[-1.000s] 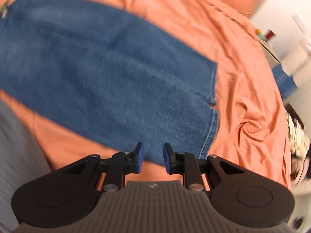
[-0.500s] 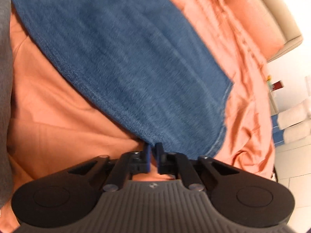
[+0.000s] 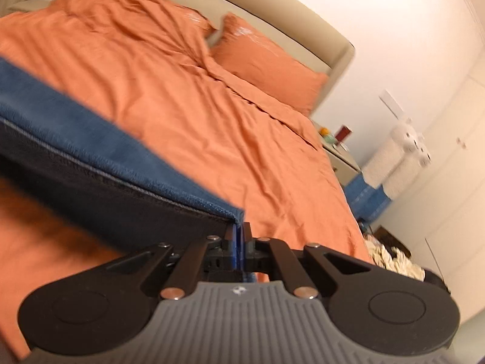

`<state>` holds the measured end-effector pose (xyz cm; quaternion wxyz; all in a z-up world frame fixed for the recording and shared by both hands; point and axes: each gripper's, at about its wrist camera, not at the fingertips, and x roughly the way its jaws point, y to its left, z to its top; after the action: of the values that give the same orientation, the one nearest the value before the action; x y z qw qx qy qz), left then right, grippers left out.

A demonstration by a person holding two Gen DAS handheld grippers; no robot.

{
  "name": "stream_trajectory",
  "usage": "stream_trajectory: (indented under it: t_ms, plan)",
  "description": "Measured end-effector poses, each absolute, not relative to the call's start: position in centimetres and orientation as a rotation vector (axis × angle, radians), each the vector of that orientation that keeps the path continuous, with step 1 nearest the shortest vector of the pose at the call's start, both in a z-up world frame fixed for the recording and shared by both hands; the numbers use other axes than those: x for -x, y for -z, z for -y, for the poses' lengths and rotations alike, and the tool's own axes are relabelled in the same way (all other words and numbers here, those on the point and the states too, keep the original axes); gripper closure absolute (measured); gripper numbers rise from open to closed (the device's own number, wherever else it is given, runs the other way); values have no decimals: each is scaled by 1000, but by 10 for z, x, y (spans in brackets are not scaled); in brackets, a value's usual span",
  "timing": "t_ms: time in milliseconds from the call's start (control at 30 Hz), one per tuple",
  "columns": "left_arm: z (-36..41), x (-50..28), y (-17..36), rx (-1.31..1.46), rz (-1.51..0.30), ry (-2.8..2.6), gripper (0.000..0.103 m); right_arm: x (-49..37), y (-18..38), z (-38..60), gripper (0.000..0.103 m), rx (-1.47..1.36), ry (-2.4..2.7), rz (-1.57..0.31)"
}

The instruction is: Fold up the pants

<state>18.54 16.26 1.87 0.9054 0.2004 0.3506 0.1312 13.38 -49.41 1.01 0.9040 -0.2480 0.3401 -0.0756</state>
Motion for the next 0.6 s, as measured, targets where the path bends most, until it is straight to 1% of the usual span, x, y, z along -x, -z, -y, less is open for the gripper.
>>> stream_trajectory:
  t_ms: [133, 233, 433, 600]
  plan:
    - [-163, -238, -13, -410, -759, -284, 93, -195, -3, 490, 103, 482, 193, -766]
    - [-165, -278, 0, -413, -779, -296, 93, -242, 17, 486, 103, 526, 200, -807]
    - [-165, -351, 52, -442, -869, -297, 92, -324, 75, 484, 103, 578, 184, -912]
    - [-166, -387, 101, -474, -955, -283, 92, -365, 126, 480, 103, 617, 161, -988]
